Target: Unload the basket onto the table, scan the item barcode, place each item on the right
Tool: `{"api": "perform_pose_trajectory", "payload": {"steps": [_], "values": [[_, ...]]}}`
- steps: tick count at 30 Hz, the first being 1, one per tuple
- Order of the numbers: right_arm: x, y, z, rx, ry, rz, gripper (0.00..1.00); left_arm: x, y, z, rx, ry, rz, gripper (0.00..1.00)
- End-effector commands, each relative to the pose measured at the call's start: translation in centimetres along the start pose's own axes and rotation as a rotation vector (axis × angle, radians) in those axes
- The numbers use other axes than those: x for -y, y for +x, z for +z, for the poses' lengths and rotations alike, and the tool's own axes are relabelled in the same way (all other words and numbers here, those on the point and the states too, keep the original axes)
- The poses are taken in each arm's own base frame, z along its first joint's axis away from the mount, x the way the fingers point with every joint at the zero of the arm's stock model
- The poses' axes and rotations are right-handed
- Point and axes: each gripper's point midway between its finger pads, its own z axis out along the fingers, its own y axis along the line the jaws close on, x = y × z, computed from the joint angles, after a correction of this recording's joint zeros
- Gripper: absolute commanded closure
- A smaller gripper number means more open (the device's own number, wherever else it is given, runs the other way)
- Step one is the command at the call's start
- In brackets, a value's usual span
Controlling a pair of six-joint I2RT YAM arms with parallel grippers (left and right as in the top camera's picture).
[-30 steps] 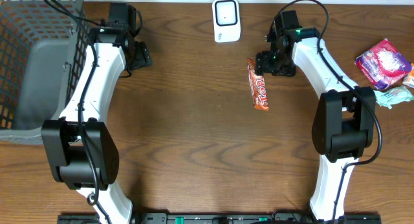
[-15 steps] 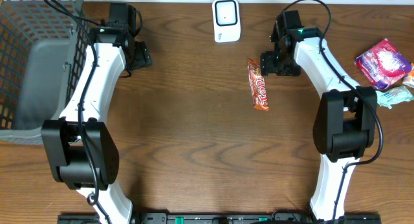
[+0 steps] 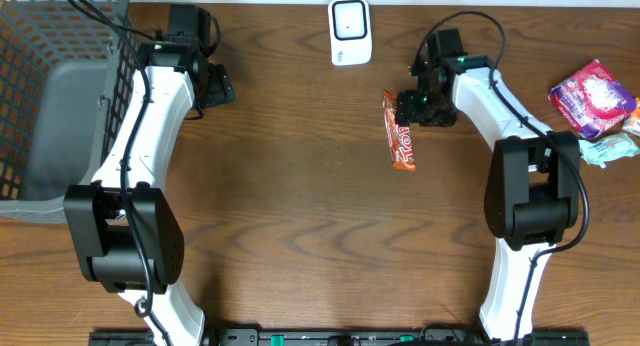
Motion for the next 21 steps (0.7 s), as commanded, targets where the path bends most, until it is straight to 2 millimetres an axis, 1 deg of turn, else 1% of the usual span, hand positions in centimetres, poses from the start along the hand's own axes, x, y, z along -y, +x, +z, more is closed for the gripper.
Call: {"api": "perform_pose_trajectory", "payload": {"steps": [1,9,11,13,16,18,21], "values": [[-1.4,0.9,0.9,-0.027,-0.051,-0.042,0.31,-0.2,0.1,-0.1,0.000,-0.010,0.003,0.01],[-2.5,1.5,1.3,-0.043,-0.053,-0.069,0.32,-0.2,0.1,-0.1,0.000,-0.010,0.003,0.01],[-2.3,1.9,1.6,-0.051,-0.040,-0.070,0.33,-0.3,0.1,-0.1,0.000,-0.010,0.003,0.01],[-1.8,2.3,1.9,-0.061,-0.013,-0.069,0.33,-0.2,0.1,-0.1,0.000,-0.010,0.003,0.01],[-1.3,3.3,2.7,-0.078,-0.001,-0.065,0.33,-0.3,0.1,-0.1,0.000,-0.010,0.003,0.01],[-1.4,3.9,3.2,-0.089,-0.010,-0.064,0.34,-0.3,0.1,-0.1,0.000,-0.010,0.003,0.01],[-1.8,4.4,3.7,-0.097,-0.042,-0.065,0.38,-0.3,0.1,-0.1,0.000,-0.010,0.003,0.01]]}}
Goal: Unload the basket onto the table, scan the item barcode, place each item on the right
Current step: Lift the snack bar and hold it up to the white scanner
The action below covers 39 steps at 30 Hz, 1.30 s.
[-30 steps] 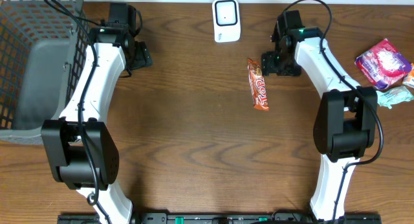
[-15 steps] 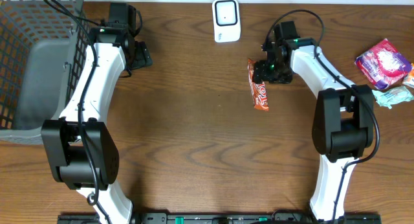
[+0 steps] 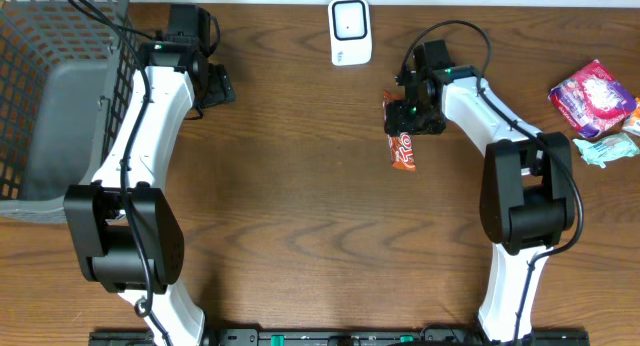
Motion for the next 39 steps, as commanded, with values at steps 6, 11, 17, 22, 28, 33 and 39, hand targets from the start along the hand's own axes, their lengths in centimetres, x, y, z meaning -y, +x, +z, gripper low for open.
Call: {"api": "perform_pose_trajectory", "payload": {"steps": [6,11,17,22,28,33,39], "values": [[-1.0,3.0,2.7,-0.081,-0.029,-0.020,0.51,-0.2,0.1,-0.1,0.000,-0.010,0.003,0.01],[-2.0,2.9,2.9,-0.073,-0.029,-0.048,0.57,-0.2,0.1,-0.1,0.000,-0.010,0.003,0.01],[-1.7,2.7,3.1,-0.059,0.052,-0.051,0.81,-0.2,0.1,-0.1,0.000,-0.010,0.003,0.01],[-2.0,2.6,3.2,-0.049,0.062,-0.020,0.99,-0.3,0.1,-0.1,0.000,-0.010,0.003,0.01],[-2.3,2.1,2.9,-0.037,0.059,-0.019,0.99,-0.2,0.1,-0.1,0.000,-0.010,0.003,0.01],[-3.0,0.6,1.9,-0.007,0.050,-0.028,0.99,-0.3,0.1,-0.1,0.000,-0.010,0.003,0.01],[-4.4,-1.1,0.9,0.037,0.040,-0.052,0.99,-0.2,0.1,-0.1,0.000,-0.010,0.003,0.01]]}}
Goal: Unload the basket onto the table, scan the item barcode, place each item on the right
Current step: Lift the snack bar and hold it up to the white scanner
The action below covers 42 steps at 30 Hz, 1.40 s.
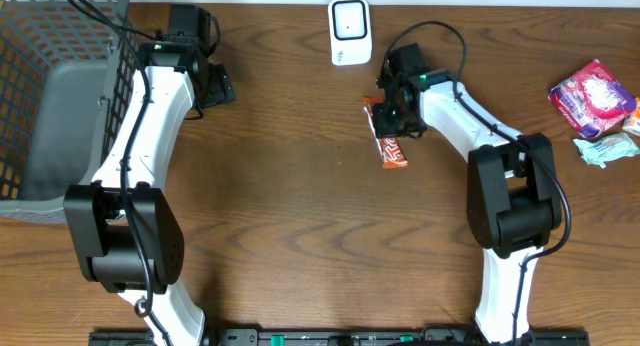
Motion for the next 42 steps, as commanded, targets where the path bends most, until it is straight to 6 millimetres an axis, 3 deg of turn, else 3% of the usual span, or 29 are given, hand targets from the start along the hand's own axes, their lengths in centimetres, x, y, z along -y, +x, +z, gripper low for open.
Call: {"api": "perform_pose_trajectory", "payload": {"steps": [1,10,14,19,26,29,34,36,38,42], "values": [[-0.9,-1.1,0.2,0.021,0.012,-0.010,0.99,-0.2,0.1,-0.1,0.000,-0.010,0.003,0.01],[-2.3,-5.9,-3.4,0.144,-0.010,-0.031,0.99,-0.2,0.1,-0.1,0.001,-0.010,0.003,0.01],[-3.3,-9.6,-5.9,0.269,-0.032,-0.046,0.99,-0.2,0.1,-0.1,0.000,-0.010,0.003,0.01],[-4.9,-15.7,-9.3,0.530,-0.080,-0.071,0.99,-0.2,0.1,-0.1,0.000,-0.010,0.003,0.01],[-6.1,-21.2,-12.8,0.813,-0.136,-0.055,0.99,-0.2,0.1,-0.1,0.000,-0.010,0.003,0.01],[-6.5,-22.1,-12.0,0.854,-0.167,-0.025,0.99,-0.2,0.1,-0.1,0.000,-0.010,0.003,0.01],[-6.6,-22.7,-8.4,0.869,-0.165,0.004,0.99,-0.2,0.1,-0.1,0.000,-0.010,0.003,0.01],[-6.6,-22.8,-7.8,0.870,-0.162,0.004,0.99,-0.2,0.1,-0.1,0.000,-0.010,0.003,0.01],[-6.2,-23.0,-8.0,0.883,-0.139,0.015,0.99,-0.2,0.1,-0.1,0.001,-0.010,0.003,0.01],[-5.9,-23.5,-10.3,0.925,-0.121,0.027,0.99,-0.2,0.1,-0.1,0.000,-0.010,0.003,0.01]]}}
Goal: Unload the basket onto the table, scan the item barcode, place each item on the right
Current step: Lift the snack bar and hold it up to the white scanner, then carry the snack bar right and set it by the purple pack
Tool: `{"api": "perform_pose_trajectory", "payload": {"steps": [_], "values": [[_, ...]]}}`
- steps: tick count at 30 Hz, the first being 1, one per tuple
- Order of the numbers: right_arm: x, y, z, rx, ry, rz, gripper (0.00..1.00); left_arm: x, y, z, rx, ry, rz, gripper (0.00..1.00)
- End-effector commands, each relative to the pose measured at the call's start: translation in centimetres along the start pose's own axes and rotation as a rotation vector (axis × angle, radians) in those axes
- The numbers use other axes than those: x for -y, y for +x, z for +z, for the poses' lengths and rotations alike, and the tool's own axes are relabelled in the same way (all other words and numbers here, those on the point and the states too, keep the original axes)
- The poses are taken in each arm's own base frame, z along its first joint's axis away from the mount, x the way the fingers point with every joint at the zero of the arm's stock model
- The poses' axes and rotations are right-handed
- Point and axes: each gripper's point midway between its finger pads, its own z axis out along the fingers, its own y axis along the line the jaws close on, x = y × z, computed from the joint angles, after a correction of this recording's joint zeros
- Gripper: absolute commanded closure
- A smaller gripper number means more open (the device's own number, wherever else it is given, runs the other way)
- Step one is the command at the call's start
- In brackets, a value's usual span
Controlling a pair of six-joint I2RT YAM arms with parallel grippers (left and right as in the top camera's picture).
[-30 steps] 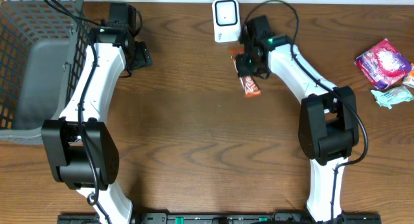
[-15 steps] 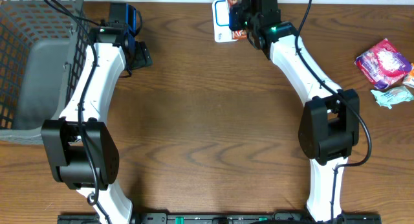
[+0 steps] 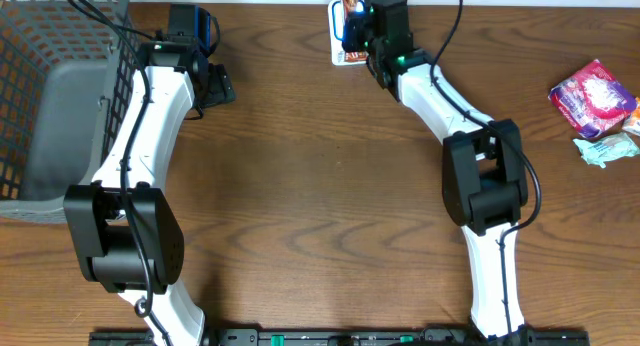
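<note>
An orange-red snack bar point(image 3: 349, 4) is held over the white barcode scanner point(image 3: 344, 44) at the table's back edge. My right gripper point(image 3: 362, 16) is shut on the bar, and most of the scanner lies under the bar and gripper. My left gripper point(image 3: 222, 86) rests at the back left beside the basket; the overhead view does not show how its fingers stand.
A grey wire basket point(image 3: 50, 96) fills the left side. A purple-pink snack packet point(image 3: 592, 94) and a pale teal wrapper point(image 3: 605, 148) lie at the right edge. The wooden table point(image 3: 320, 216) stretches across the middle.
My right gripper has carried the snack bar from the table spot just below the scanner up to over the scanner at the back edge. The left arm has not moved.
The bar lay on the table right of the scanner with my right gripper at its top end. Then the gripper was on the bar, which sat slightly further left each moment. Now the bar is held over the scanner.
</note>
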Motion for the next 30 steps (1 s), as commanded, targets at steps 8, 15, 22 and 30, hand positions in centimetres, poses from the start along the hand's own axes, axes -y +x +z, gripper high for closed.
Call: {"api": "perform_pose_trajectory", "payload": {"steps": [8,15,22,30], "values": [[1.6,-10.0,-6.9,0.152,0.063,0.025,0.99,-0.2,0.1,-0.1,0.000,-0.010,0.003,0.01],[12.8,-9.5,-11.6,0.047,0.486,-0.030,0.99,-0.2,0.1,-0.1,0.001,-0.010,0.003,0.01],[25.6,-5.0,-19.1,-0.250,0.953,-0.153,0.99,-0.2,0.1,-0.1,0.001,-0.010,0.003,0.01],[33.9,0.5,-24.0,-0.460,0.993,-0.036,0.99,-0.2,0.1,-0.1,0.000,-0.010,0.003,0.01]]}}
